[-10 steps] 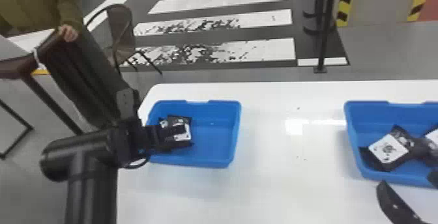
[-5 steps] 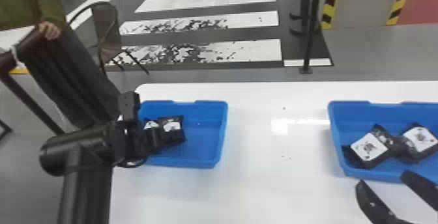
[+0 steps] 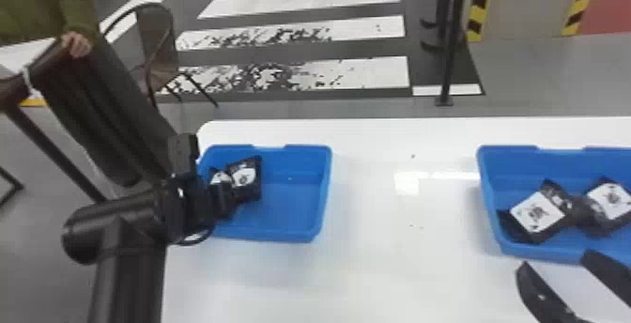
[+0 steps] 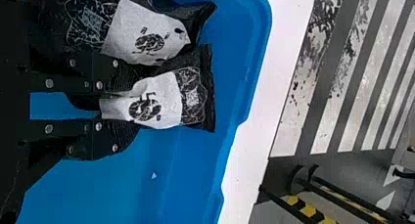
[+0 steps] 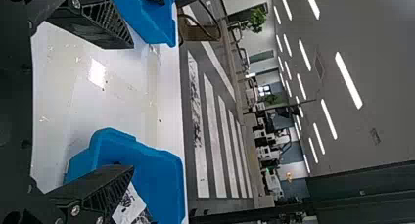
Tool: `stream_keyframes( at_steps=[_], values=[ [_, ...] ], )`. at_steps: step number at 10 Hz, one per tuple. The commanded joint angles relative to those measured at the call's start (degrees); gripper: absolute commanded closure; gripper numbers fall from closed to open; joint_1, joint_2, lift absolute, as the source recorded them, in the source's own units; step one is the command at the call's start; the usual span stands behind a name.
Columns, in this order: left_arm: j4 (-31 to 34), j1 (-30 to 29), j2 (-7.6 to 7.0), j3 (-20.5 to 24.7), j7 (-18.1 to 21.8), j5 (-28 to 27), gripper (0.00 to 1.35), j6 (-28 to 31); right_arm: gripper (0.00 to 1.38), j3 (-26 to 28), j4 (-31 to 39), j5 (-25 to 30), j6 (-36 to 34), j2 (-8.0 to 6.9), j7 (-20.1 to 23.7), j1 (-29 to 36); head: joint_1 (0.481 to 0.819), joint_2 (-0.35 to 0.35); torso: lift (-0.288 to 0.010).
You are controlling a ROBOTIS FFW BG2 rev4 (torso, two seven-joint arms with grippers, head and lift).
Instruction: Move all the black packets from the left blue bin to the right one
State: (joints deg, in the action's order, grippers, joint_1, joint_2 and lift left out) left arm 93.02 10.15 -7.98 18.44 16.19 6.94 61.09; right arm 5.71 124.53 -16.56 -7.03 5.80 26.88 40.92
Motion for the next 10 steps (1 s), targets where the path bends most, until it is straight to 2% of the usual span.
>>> stream_keyframes(
  at_steps=[1, 4, 7, 10],
  values=[
    [4.9, -2.7, 0.07, -0.2, 1.2, 0.8, 1.21, -0.8, 0.15, 0.0, 0.0, -0.1, 0.0, 0.09, 0.1, 0.0, 0.695, 0.226, -0.140],
    [21.8, -12.0, 0.24, -2.6, 1.9, 8.3, 1.21, -2.3, 0.15, -0.1, 1.0, -0.5, -0.7, 0.09, 0.6, -0.7, 0.695, 0.190, -0.140],
    [34.2, -20.6, -0.55, -8.7, 2.7, 17.1, 1.21, -5.0, 0.17, -3.0, 1.8, -4.7, -8.0, 1.15, 4.0, -6.3, 0.695, 0.113, -0.140],
    [37.8, -24.2, -0.64, -14.9, 3.7, 22.1, 1.21, -6.7, 0.17, -6.5, 0.8, -10.5, -13.6, 2.20, 6.1, -14.2, 0.695, 0.062, -0.140]
  ],
)
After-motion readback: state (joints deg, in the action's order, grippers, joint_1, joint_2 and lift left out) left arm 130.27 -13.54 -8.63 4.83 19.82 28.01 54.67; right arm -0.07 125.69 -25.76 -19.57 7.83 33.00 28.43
